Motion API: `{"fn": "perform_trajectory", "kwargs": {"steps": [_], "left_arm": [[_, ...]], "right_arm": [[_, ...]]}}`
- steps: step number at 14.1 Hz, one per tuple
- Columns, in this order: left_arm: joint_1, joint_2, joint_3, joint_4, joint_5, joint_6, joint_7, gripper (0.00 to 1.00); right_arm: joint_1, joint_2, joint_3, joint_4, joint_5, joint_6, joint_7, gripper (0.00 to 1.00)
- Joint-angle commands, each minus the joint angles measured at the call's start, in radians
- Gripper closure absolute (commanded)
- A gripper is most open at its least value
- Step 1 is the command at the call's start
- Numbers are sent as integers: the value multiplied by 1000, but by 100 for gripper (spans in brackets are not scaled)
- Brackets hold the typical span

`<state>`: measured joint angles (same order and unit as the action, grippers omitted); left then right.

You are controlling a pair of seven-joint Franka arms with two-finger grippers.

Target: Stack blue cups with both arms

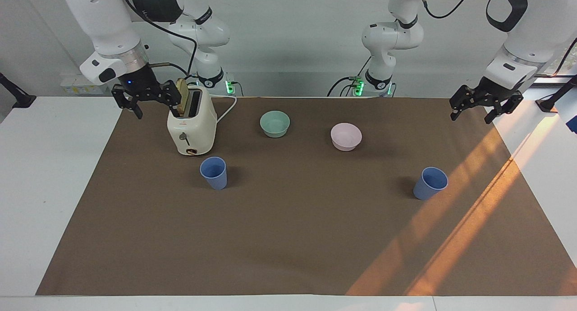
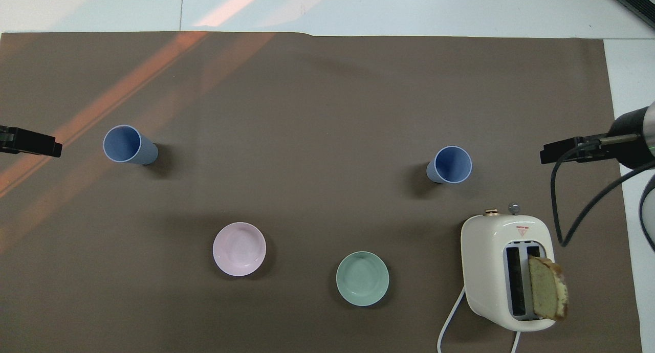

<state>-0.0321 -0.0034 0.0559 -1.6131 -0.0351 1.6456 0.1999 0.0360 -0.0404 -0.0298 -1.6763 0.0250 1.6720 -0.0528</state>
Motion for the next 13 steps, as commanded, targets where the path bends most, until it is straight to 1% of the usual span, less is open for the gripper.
{"fn": "perform_trajectory", "kwargs": {"steps": [1,13], "left_arm": [[6,-17,-2,-5,-8,-15,6,0],[3,-18,-8,-7,-6,-21,12,0]], "right_arm": [[-13,-9,10,-8,3,-6,18,0],[-13,-9,10,-8,3,-6,18,0]]}}
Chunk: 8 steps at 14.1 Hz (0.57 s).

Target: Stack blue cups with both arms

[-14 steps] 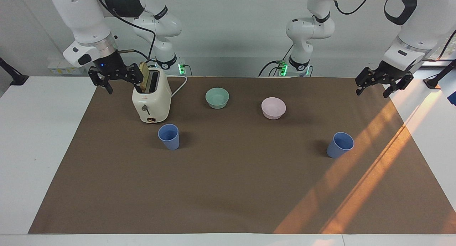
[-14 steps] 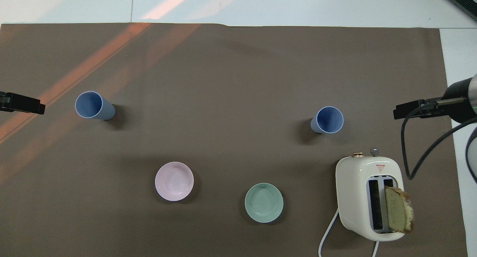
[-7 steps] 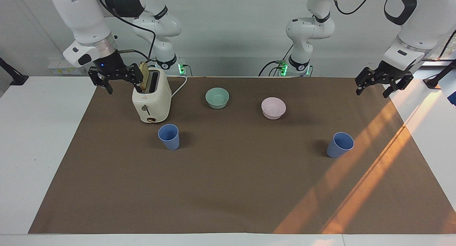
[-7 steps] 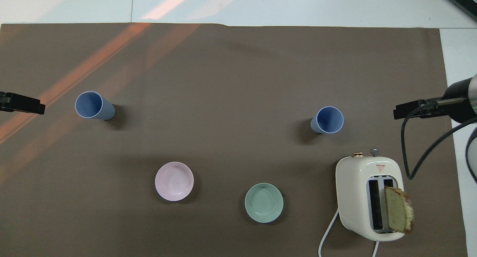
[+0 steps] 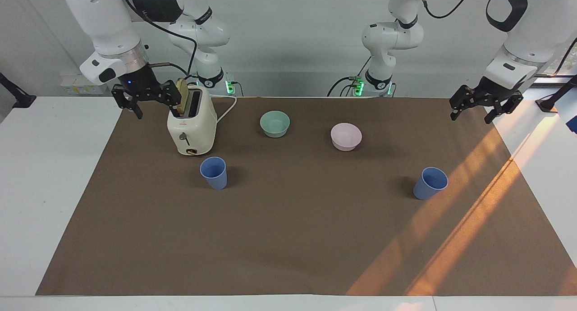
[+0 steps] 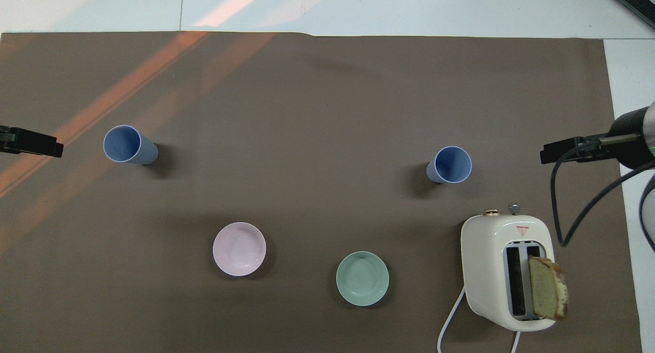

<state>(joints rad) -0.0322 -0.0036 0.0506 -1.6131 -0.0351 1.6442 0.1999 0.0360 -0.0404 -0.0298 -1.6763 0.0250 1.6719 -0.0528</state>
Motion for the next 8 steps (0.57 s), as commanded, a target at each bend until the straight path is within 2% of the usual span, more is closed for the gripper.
{"fn": "perform_trajectory", "kwargs": {"steps": [1,8], "left_arm": [[2,-18,-3,-8,-6,-24,10,0],[1,-15,-6,-16,-6,3,13,0]], "right_arm": [[-13,-9,10,-8,3,-6,18,0],[-13,-9,10,-8,3,-6,18,0]]}}
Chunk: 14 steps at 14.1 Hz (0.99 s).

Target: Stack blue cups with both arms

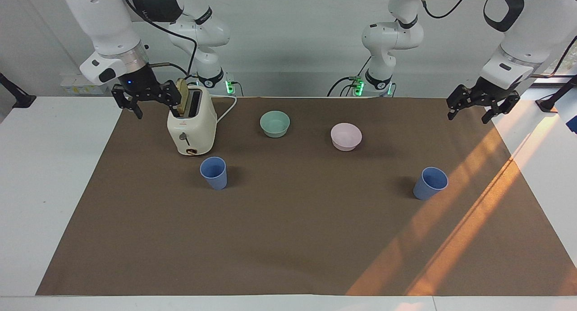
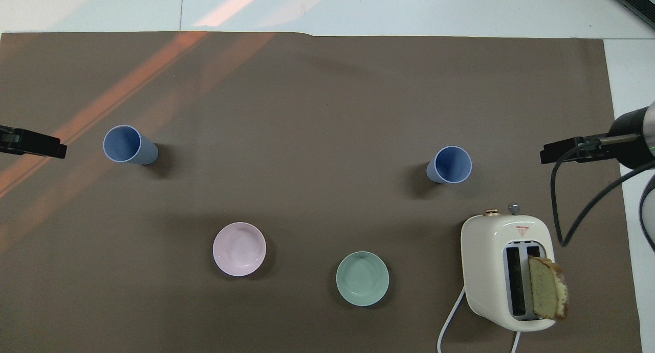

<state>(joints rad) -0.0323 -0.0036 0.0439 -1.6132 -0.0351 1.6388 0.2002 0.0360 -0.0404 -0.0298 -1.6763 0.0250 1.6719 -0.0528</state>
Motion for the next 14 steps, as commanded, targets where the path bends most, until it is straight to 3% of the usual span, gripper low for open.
{"fn": "perform_trajectory", "kwargs": {"steps": [1,8,14], "left_arm": [[2,-15,1,-16,-6,18,13,0],[3,-1,1,-17,-6,50,16,0],[17,22,2,-71,-6,156,19,0]], "right_arm": [[-13,-9,10,-8,3,-6,18,0],[-13,-7,4,-8,1,2,14,0],[-15,-7,4,-10,1,6,10,0]]}}
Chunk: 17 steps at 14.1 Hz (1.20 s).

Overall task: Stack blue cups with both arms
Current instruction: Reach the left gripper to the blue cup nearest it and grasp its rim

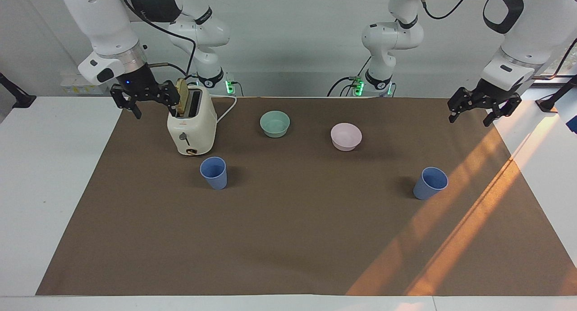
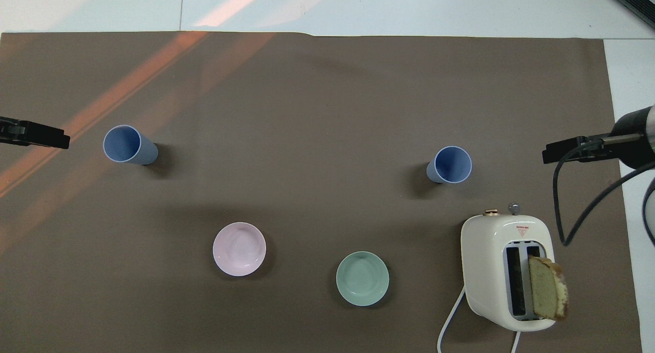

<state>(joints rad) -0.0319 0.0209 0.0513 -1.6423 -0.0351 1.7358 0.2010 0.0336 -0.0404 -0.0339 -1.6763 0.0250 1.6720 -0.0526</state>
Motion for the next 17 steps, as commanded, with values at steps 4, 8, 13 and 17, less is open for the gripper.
{"fn": "perform_trajectory", "kwargs": {"steps": [4,8,13,17], "left_arm": [[26,23,-5,-126,-8,180,18,0],[27,92,-5,-169,-8,272,17,0],[27,152,-7,-250,-12,415,14,0],[37,223,-7,-257,-15,527,12,0]], "right_arm": [[-12,-7,8,-10,1,6,8,0],[-12,-7,8,-10,1,8,11,0],[-12,-7,8,-10,3,6,20,0],[-12,-7,8,-8,3,6,19,0]]}}
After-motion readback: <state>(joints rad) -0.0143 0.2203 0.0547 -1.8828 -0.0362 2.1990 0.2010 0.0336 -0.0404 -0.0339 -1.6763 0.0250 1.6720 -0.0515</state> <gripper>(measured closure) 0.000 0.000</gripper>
